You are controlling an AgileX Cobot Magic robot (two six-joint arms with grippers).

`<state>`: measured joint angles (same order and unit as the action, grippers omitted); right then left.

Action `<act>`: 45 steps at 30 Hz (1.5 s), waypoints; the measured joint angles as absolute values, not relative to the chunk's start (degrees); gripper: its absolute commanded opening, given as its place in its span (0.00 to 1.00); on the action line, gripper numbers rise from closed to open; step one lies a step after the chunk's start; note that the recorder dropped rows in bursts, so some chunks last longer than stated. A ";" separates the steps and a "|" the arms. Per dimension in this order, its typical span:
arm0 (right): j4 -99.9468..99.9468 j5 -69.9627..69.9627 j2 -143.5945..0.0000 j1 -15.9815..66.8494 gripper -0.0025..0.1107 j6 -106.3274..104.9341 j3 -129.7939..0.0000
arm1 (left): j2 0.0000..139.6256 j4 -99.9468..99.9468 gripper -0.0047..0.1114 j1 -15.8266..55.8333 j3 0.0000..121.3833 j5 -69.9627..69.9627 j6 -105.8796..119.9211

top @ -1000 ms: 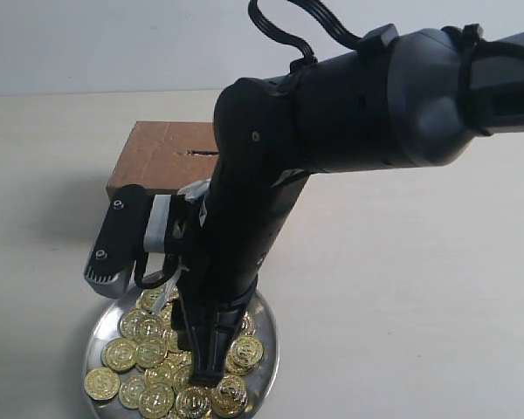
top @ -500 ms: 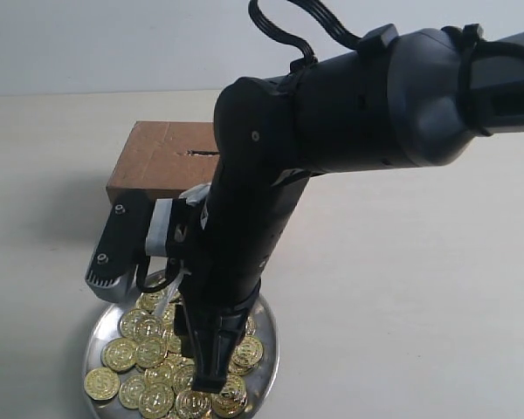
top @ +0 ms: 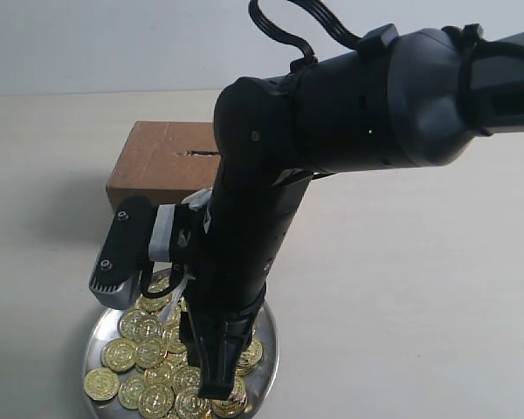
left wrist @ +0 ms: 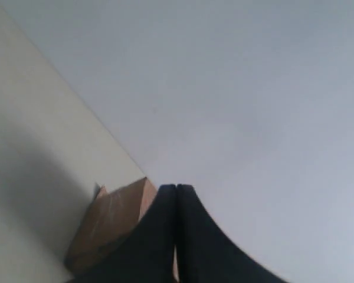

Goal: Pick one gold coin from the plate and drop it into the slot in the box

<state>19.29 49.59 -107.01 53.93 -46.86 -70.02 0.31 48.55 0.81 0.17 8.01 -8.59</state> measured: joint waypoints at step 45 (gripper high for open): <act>19.29 43.82 -98.65 53.93 0.33 -46.86 -70.02 | 79.58 90.54 0.46 1.04 18.52 67.86 57.54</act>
<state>19.29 43.82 -98.65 53.93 -46.86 -70.02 79.58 90.54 1.04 18.52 67.86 57.54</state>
